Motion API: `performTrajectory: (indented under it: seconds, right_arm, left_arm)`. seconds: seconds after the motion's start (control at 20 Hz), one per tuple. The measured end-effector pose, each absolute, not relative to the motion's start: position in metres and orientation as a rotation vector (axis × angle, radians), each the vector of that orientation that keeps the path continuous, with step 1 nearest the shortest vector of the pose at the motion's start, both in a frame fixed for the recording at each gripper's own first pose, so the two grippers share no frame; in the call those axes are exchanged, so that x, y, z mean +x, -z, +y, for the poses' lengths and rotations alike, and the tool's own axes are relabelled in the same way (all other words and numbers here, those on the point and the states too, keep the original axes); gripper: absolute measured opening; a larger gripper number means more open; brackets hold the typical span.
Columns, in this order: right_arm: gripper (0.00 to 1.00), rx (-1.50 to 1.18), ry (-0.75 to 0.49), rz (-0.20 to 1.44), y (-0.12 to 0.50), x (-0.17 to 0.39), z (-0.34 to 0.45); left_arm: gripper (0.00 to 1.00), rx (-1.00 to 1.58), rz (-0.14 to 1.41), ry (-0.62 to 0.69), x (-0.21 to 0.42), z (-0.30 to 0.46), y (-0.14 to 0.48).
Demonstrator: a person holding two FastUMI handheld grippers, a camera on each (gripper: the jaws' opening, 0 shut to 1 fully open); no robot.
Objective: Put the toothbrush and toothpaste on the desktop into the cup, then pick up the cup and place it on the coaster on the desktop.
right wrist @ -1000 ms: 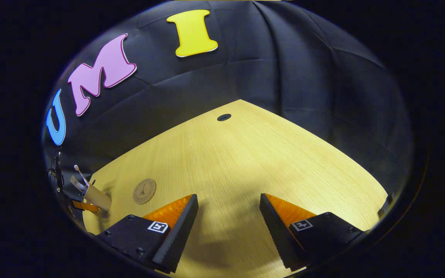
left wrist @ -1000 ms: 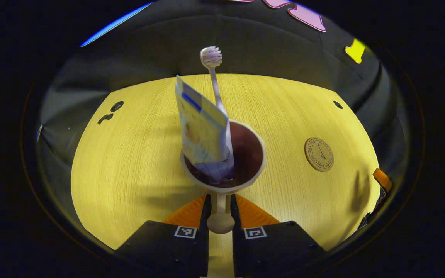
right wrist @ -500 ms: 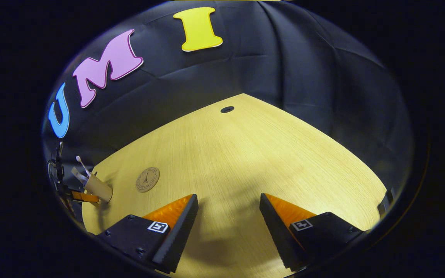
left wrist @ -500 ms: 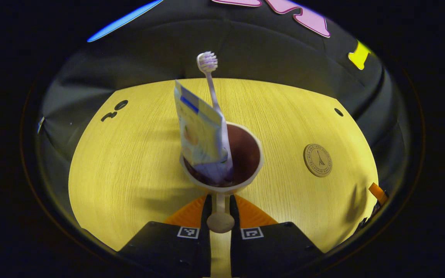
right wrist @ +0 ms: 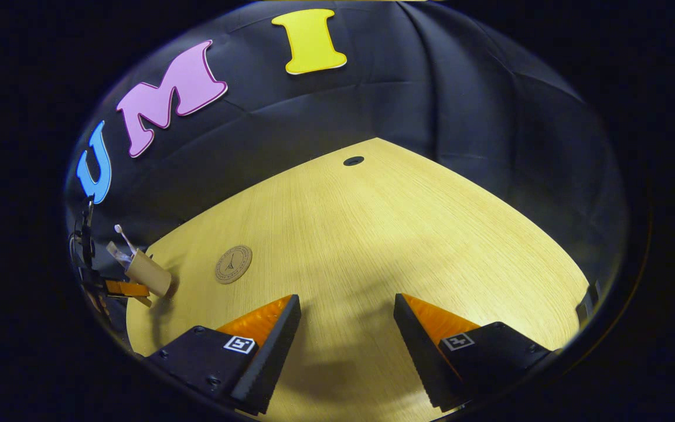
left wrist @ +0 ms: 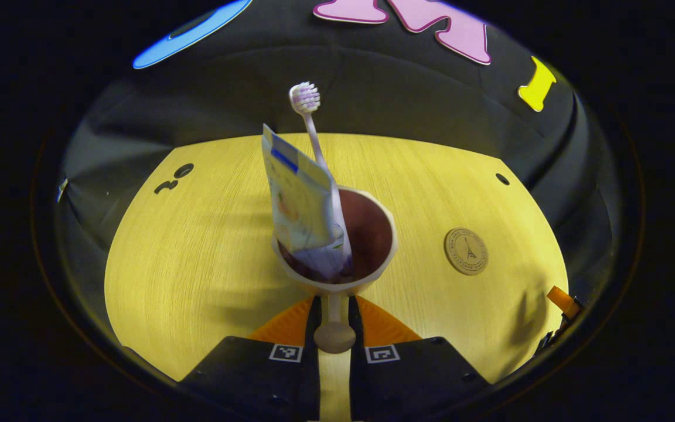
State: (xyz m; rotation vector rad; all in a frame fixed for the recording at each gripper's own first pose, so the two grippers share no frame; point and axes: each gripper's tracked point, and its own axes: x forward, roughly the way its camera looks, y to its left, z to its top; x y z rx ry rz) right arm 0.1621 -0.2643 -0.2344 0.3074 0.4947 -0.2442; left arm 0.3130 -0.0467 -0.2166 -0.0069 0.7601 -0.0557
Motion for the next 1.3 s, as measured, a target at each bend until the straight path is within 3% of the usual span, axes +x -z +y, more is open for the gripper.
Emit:
performTrajectory:
  seconds: [0.95,1.3]
  right_arm:
    - [0.98,0.375,0.263,0.477,0.224,0.160,-0.268]
    - [0.98,0.393,0.257,0.486,0.226,0.155,-0.262]
  left_arm:
    - [0.24,0.149,0.758,0.386,0.325,-0.117,0.208]
    - [0.24,0.231,0.793,0.416,0.324,-0.116,0.212]
